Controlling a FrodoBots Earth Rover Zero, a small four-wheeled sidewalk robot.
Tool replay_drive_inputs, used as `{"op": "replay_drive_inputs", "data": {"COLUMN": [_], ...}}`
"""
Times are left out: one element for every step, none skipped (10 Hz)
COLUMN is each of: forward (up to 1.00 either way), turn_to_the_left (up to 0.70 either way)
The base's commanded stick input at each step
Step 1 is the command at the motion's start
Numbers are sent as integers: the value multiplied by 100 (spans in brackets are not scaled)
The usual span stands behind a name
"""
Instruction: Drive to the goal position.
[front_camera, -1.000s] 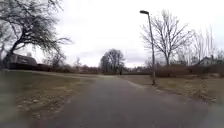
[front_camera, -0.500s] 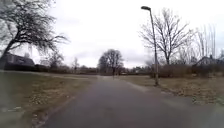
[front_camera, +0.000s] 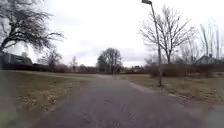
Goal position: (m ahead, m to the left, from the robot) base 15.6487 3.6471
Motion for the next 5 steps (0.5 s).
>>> {"op": "replay_drive_inputs", "data": {"forward": [100,100,100,100,100], "turn_to_the_left": [0,0,0,0,0]}}
